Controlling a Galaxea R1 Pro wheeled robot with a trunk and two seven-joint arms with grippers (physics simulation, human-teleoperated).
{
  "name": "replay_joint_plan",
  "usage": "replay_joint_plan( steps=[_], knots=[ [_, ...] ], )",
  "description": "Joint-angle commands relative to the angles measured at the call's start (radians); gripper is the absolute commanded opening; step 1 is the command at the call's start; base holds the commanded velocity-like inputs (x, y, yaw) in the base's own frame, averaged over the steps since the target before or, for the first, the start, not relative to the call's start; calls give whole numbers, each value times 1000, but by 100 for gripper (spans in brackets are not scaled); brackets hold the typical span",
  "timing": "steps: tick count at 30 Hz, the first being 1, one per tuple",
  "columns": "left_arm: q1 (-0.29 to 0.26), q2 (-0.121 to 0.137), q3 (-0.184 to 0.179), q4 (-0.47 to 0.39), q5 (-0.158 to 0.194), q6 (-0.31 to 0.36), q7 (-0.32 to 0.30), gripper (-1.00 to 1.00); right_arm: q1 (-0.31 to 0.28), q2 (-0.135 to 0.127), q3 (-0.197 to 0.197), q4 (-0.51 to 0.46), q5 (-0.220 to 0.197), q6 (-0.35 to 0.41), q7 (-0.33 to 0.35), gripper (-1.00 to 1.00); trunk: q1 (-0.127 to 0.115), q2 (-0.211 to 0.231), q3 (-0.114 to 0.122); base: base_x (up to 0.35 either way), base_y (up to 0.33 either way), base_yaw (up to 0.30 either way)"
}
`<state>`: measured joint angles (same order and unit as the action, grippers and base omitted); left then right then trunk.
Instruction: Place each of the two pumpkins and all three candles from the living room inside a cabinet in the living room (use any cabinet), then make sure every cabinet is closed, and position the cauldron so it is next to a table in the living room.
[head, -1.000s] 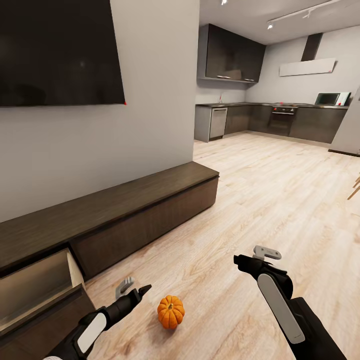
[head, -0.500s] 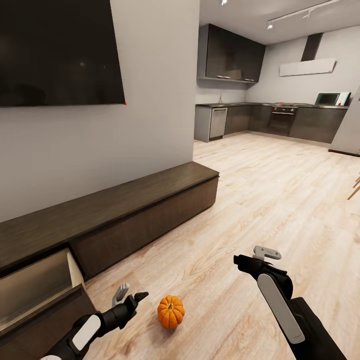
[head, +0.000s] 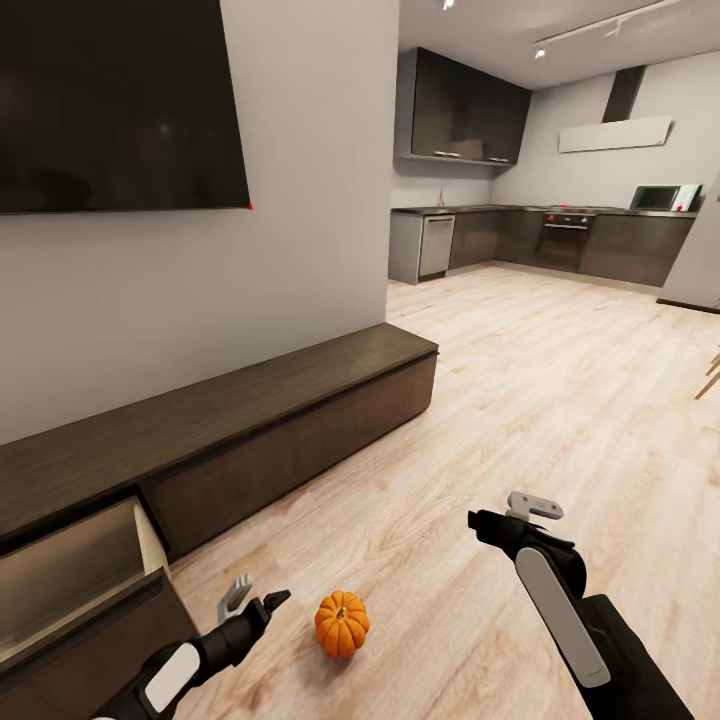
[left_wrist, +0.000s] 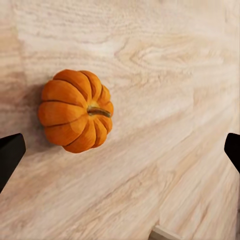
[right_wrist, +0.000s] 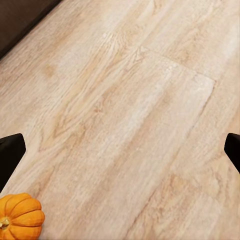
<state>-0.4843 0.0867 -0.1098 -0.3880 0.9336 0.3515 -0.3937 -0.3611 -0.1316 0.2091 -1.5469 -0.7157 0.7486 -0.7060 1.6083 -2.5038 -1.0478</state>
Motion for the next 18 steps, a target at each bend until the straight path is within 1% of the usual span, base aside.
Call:
replay_joint_plan(
  steps=[1, 5, 9, 18],
  knots=[
    [0, 0, -6, 0, 9, 3, 0, 100, -1, -1, 2, -1, -9, 1, -10, 100, 0, 0, -1, 0, 0, 0],
    [1, -4, -7, 1, 10, 1, 0, 100, -1, -1, 3, -1, -8, 1, -10, 100, 0, 0, -1, 111, 21, 0],
    [1, -6, -8, 1, 9, 0, 0, 100, -1, 1, 3, -1, -8, 0, -10, 100, 0, 0, -1, 27, 4, 0],
    [1, -3, -8, 1, 10, 0, -1, 100, -1, 1, 3, -1, -8, 0, -10, 100, 0, 0, -1, 70, 44, 0]
  ],
)
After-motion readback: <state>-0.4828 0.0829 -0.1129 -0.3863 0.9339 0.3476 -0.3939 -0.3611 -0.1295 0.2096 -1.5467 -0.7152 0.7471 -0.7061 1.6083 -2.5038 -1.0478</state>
